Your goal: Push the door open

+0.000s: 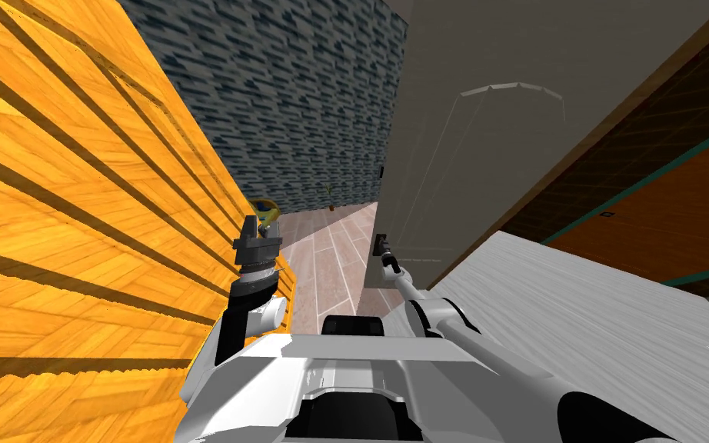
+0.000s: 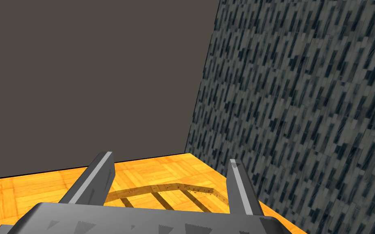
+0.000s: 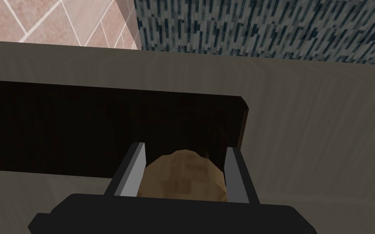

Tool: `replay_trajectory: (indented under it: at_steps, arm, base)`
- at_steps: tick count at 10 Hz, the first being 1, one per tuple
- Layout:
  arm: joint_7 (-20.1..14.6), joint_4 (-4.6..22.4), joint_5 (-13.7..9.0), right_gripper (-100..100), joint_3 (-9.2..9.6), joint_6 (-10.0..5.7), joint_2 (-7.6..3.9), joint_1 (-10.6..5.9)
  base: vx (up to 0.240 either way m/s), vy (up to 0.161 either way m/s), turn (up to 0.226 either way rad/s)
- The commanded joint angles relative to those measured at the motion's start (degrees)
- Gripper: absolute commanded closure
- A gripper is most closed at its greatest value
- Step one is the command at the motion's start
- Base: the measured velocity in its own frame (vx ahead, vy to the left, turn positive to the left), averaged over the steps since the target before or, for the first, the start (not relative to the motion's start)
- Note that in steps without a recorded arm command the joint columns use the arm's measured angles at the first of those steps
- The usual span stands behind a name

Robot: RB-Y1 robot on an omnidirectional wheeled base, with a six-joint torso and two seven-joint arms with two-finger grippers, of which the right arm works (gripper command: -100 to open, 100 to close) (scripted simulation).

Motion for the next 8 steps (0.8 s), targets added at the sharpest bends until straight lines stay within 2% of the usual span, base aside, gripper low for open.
replay_trajectory:
  at_steps: [1,6,8]
  arm:
    - [0.4,-2.9,-0.1,100,-0.56,1.18,-0.47,1.54]
    - [1.5,-2.8,-1.4,100,-3.65,1.34,-2.1,1.88]
    - [1.5,-2.8,-1.4,100,-3.65,1.34,-2.1,1.88]
  base:
    - [0.135,0.06,-0.028]
    - [0.181,0.103,-0.061]
    - [0.093,0.038,-0.014]
